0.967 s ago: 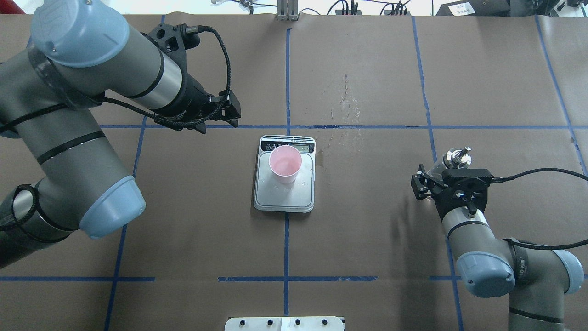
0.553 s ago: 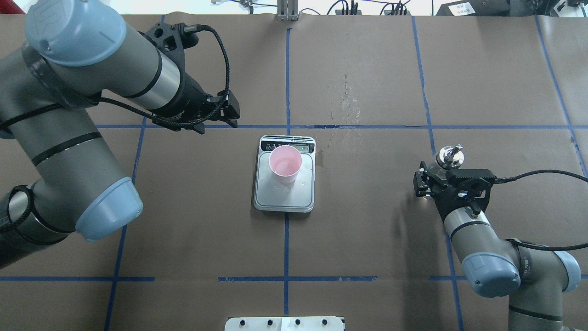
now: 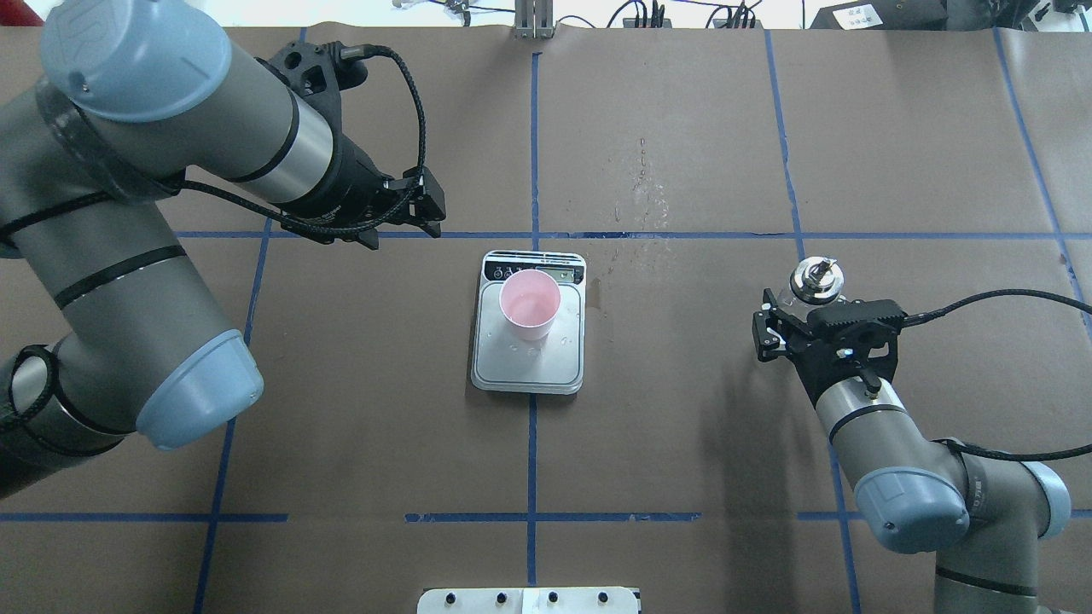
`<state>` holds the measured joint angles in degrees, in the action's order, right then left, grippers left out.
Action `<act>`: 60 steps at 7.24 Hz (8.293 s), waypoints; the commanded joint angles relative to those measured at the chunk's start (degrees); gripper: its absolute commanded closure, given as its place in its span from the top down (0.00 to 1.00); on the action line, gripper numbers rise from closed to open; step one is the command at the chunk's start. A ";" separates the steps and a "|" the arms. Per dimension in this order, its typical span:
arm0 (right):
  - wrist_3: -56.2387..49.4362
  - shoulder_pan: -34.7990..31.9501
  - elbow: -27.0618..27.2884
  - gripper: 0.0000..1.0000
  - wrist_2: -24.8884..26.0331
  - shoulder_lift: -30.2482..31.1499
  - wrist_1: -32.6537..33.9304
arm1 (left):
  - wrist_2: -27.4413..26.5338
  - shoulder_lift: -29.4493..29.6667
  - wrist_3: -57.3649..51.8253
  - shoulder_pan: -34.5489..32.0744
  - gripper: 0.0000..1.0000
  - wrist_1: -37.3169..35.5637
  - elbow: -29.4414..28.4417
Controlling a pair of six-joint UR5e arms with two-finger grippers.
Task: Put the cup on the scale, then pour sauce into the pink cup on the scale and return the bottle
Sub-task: 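Lift the sauce bottle with the right gripper and adjust its hold, then carry the bottle with the right gripper over the pink cup, then tilt the bottle with the right gripper to pour sauce into the cup, then turn the bottle upright and carry it back toward its spot with the right gripper, then lower the bottle onto the table with the right gripper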
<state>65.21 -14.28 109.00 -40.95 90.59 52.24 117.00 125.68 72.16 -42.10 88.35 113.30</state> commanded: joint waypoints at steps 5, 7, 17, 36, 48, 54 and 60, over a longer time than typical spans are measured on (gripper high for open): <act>-4.30 -0.22 1.83 0.00 0.96 -24.15 40.91 | 0.07 -0.52 0.00 -0.18 0.73 -0.02 1.14; -16.97 -0.13 1.39 0.00 1.92 -24.32 40.92 | 0.07 -0.97 -0.17 -0.18 0.73 -0.02 1.66; -36.46 2.15 -7.56 0.00 19.06 -33.28 58.94 | 0.16 -7.21 -7.73 -5.71 1.00 0.16 5.79; -39.02 1.19 -7.42 0.00 25.24 -29.97 56.48 | 0.33 -6.86 -7.29 -5.36 1.00 0.16 6.06; 11.62 0.13 0.96 0.00 6.15 -0.45 -1.02 | 0.33 -6.59 -6.59 -5.27 1.00 -0.46 7.20; 12.93 0.31 -5.29 0.00 6.58 2.39 -5.93 | 0.33 -6.06 -4.57 -5.10 1.00 -0.37 7.29; 12.93 0.40 -5.91 0.00 5.53 2.40 -5.84 | 0.33 -6.06 -4.48 -5.10 1.00 -0.37 7.38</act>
<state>78.13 -13.90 103.16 -35.12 93.00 46.40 117.33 119.62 67.61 -47.20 87.98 120.60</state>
